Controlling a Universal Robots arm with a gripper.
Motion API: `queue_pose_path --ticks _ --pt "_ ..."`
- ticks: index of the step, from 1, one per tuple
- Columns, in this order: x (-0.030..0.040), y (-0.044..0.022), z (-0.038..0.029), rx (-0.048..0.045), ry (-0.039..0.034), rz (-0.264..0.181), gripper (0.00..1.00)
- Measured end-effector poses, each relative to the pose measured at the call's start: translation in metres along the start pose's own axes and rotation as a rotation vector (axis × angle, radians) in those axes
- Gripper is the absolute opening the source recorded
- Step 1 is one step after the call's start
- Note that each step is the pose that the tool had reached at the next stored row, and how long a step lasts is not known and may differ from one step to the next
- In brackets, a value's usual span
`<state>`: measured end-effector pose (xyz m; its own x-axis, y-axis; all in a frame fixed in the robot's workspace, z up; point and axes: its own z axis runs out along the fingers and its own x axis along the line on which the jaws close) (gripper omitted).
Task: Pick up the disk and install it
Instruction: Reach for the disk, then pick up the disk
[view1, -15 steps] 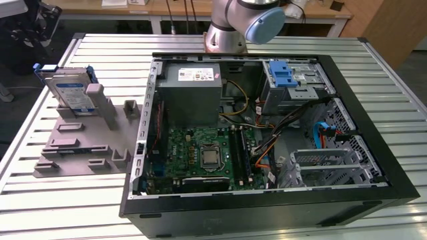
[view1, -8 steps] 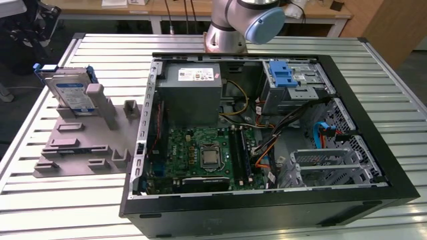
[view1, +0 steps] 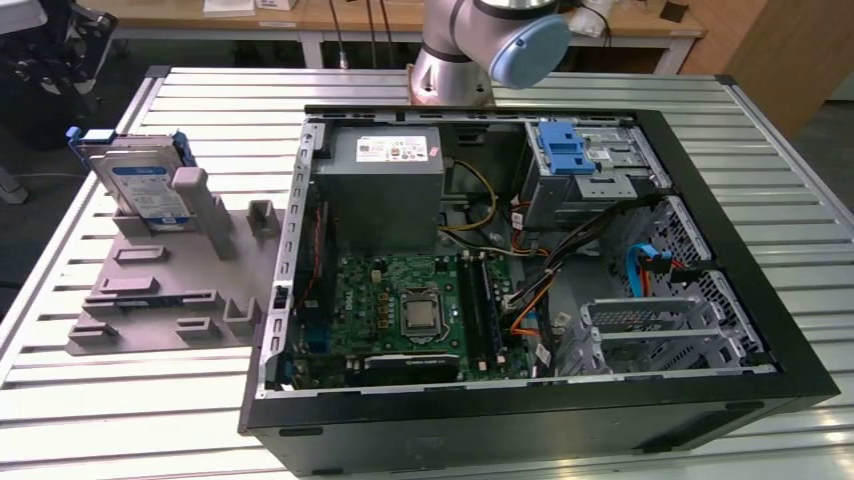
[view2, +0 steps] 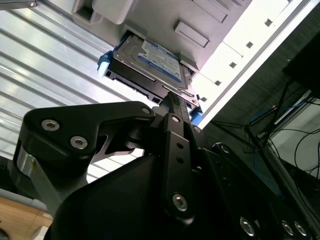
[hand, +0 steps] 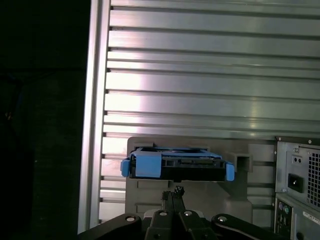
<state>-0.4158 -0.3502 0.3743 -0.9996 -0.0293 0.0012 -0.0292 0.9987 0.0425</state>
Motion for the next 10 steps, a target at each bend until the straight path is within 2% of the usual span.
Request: queue_pose_path --ticks 4,10 --pt "0.0031 0.0000 0.0001 0.0000 -0.0001 0.000 0.11" --pt "0.0040 0.0001 0.0001 0.0000 0.0000 0.000 0.11"
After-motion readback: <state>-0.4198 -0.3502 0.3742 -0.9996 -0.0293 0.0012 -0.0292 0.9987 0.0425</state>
